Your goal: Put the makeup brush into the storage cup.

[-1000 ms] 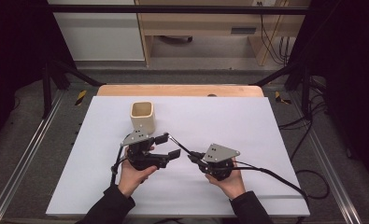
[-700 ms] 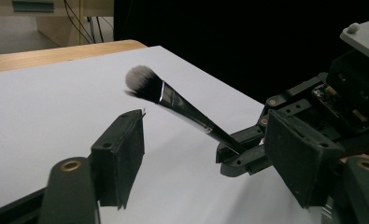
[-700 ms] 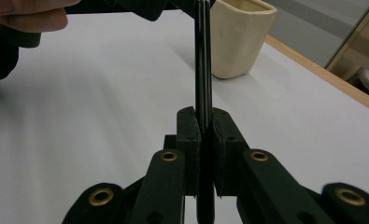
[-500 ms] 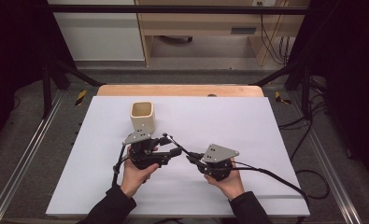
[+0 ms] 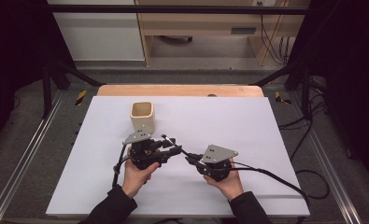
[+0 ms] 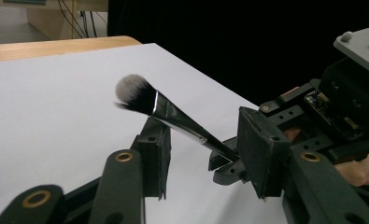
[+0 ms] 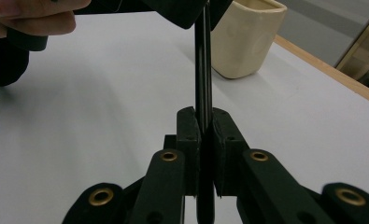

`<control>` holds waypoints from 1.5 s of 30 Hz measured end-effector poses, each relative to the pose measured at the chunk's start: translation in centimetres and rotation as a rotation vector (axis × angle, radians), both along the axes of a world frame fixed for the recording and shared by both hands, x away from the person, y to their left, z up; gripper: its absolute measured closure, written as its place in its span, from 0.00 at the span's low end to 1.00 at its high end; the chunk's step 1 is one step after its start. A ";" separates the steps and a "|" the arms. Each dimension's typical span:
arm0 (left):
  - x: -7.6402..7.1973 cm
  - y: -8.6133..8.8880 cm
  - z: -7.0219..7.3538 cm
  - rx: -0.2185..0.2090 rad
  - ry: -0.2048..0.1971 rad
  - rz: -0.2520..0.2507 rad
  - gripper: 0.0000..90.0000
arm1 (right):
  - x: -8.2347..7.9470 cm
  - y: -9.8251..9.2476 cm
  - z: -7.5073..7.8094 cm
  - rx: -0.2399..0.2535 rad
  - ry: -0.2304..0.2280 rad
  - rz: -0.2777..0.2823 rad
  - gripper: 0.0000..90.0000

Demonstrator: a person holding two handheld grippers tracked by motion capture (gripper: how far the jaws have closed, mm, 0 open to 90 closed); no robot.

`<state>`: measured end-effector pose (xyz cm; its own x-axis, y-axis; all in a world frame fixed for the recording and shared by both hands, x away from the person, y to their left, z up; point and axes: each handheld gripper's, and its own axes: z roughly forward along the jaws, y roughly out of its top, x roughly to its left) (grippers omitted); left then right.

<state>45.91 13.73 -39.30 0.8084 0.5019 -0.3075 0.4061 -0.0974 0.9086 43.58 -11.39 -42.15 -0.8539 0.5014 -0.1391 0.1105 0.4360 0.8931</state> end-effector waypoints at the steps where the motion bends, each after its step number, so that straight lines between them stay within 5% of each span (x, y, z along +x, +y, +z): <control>1: 0.0 0.0 0.0 -0.001 0.001 -0.002 0.63 | 0.0 0.0 0.0 0.000 0.002 -0.001 0.92; 14: 0.1 0.4 -0.1 -0.030 0.026 -0.004 0.77 | 0.0 0.1 -0.1 0.003 0.007 0.011 0.92; 45: -0.4 0.1 0.1 -0.062 0.036 -0.069 0.92 | 0.1 0.4 -0.7 -0.028 0.019 0.019 0.91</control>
